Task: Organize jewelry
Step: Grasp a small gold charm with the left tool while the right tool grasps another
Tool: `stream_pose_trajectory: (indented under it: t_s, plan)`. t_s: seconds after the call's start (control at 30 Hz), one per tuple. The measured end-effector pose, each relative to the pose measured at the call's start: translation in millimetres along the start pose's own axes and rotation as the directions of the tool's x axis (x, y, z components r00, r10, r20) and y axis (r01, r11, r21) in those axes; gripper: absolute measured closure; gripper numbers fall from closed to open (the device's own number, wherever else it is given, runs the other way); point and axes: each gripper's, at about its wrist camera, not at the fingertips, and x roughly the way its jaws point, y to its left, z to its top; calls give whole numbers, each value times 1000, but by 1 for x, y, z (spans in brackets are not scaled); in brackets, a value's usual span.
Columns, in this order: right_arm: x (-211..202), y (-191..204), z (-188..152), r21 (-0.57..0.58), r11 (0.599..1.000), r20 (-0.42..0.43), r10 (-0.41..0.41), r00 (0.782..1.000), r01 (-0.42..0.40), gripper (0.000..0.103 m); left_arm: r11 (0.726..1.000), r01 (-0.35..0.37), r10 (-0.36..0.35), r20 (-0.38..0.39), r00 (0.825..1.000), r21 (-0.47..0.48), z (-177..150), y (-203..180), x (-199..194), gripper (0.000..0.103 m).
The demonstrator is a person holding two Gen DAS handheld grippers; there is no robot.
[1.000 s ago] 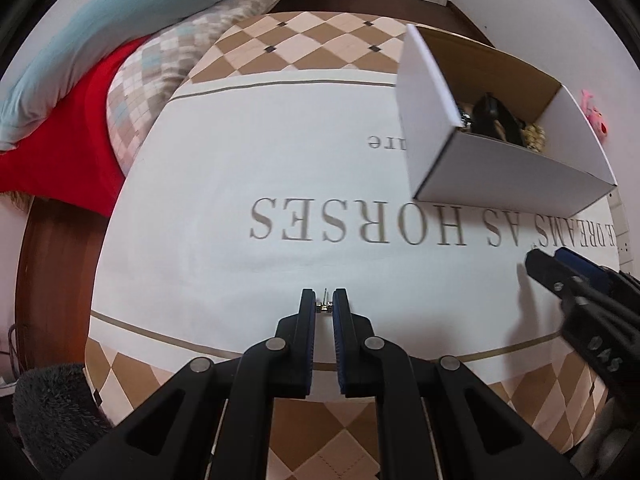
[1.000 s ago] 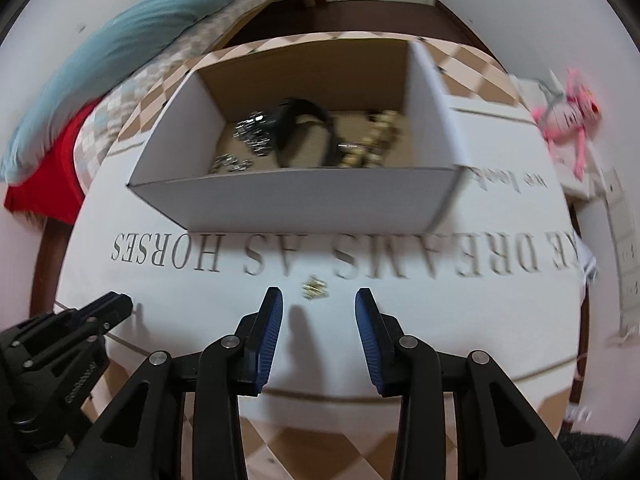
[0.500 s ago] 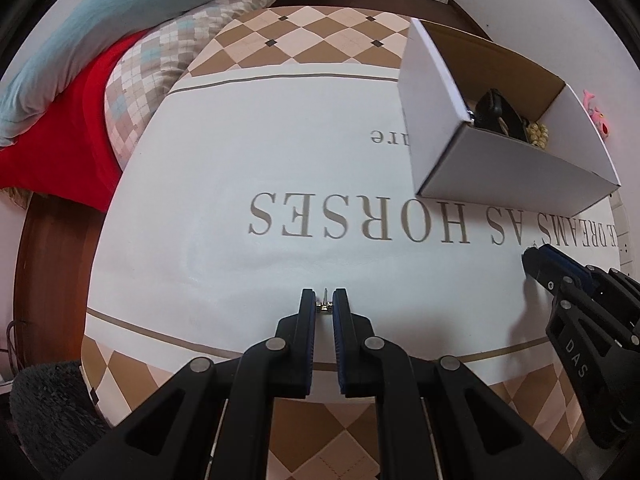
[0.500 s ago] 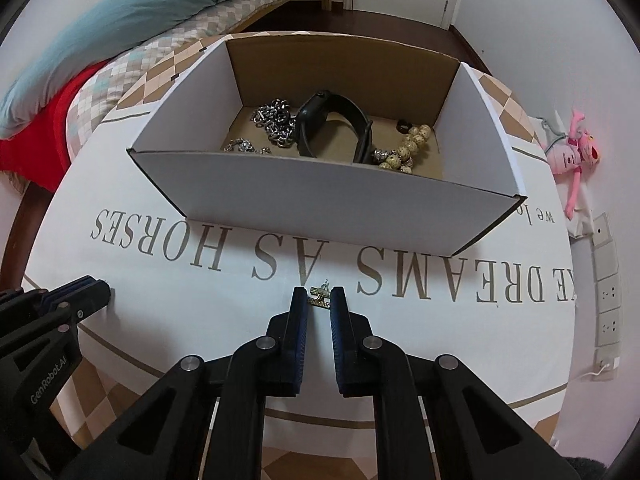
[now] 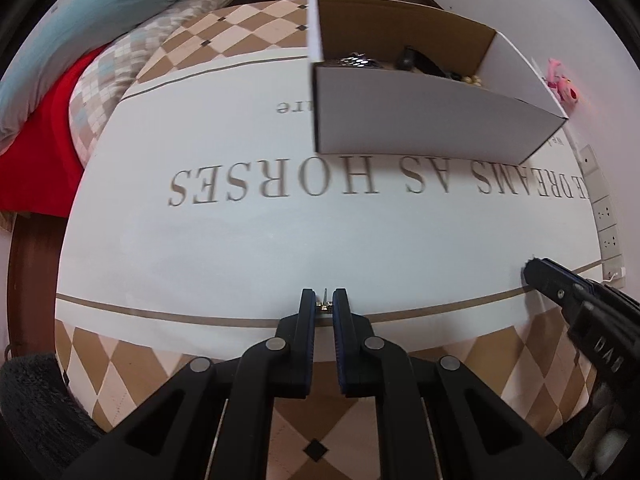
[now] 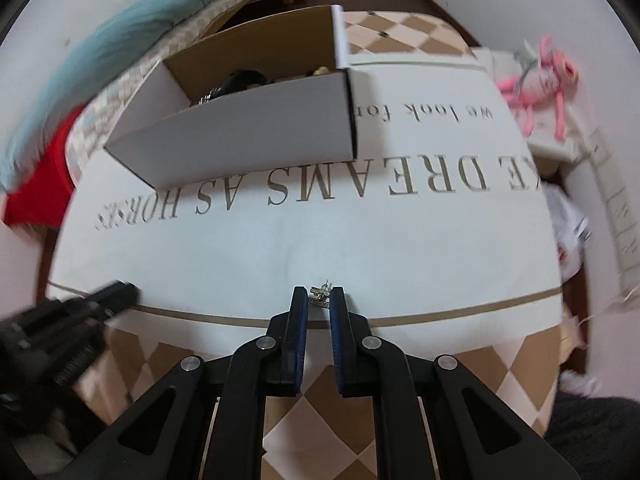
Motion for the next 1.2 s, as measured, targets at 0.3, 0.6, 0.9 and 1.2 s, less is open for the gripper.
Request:
stream_pose_trajectory:
  t_s: [0.3,0.6,0.9,1.2]
  plan:
    - [-9,8,-1,-117,988,43,-97,994,101,53,1000,1,-1,1,1000,4,0,-5,-1,97]
    - [3,31,-8,-209,963,72,-158,985,170,68,1000,2,-2,-1,1000,-4,1,0,2,97]
    - [5,36,-1,-216,955,93,-189,978,205,91,1000,-1,1,1,1000,-6,1,3,2,97]
    - [-4,26,1,-138,979,82,-139,987,149,91,1000,21,-21,21,1000,3,9,3,-11,97]
